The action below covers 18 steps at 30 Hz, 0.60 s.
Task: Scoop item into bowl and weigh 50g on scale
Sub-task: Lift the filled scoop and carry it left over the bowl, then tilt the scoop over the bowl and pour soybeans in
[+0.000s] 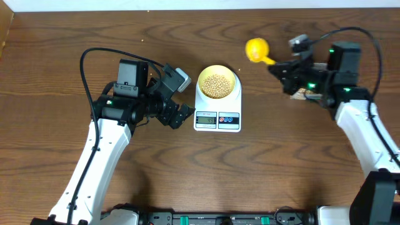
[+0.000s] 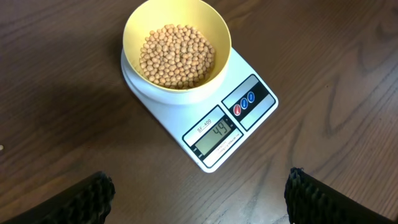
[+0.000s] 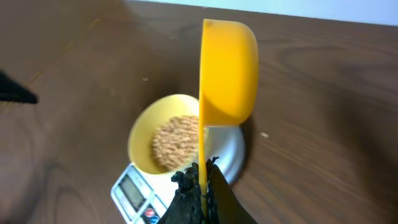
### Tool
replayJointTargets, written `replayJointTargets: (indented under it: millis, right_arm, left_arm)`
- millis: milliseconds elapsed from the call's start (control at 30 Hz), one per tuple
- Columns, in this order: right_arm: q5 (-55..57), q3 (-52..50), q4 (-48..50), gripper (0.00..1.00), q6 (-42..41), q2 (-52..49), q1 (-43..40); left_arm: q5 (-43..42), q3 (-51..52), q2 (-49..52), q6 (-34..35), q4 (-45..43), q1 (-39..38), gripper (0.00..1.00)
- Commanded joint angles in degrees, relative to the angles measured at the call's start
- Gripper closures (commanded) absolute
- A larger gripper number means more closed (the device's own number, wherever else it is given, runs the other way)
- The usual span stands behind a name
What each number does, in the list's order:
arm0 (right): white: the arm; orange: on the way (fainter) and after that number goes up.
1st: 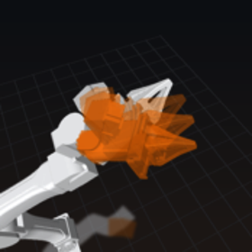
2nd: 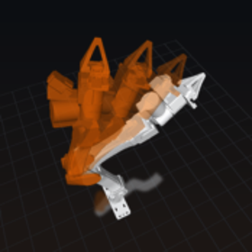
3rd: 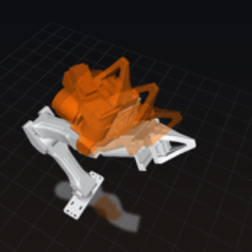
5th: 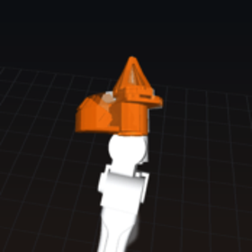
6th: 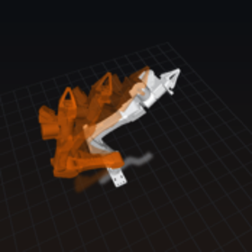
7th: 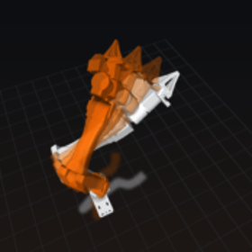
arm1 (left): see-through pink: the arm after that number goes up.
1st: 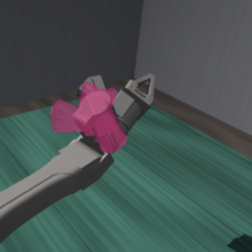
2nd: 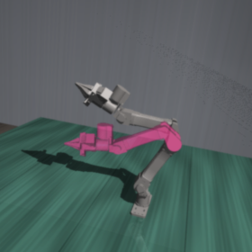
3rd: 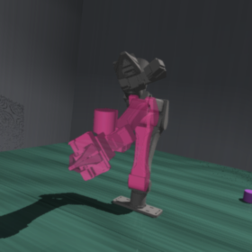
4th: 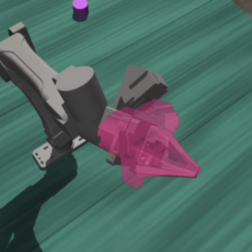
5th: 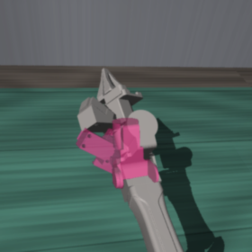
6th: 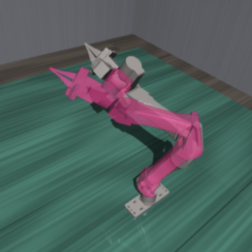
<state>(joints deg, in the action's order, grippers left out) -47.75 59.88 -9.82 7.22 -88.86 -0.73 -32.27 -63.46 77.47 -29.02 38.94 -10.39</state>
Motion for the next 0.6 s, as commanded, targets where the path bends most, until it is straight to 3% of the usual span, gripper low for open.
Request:
replayJointTargets:
  millis: [0, 267, 567]
  right_arm:
    - [-0.15, 0.07, 0.61, 0.99, 1.81, 0.46, 4.55]
    - [-0.13, 0.04, 0.57, 0.99, 16.94, 0.46, 9.46]
    - [3.8, 0.04, 0.57, 0.99, 19.8, 0.46, 9.46]
  left_arm:
    - [-0.68, -0.52, -0.63, -0.94, 0.0, 0.09, 0.1]
    - [-0.68, -0.52, -0.63, -0.94, 0.0, 0.09, 0.1]
    - [-0.68, -0.52, -0.63, -0.94, 0.0, 0.09, 0.1]
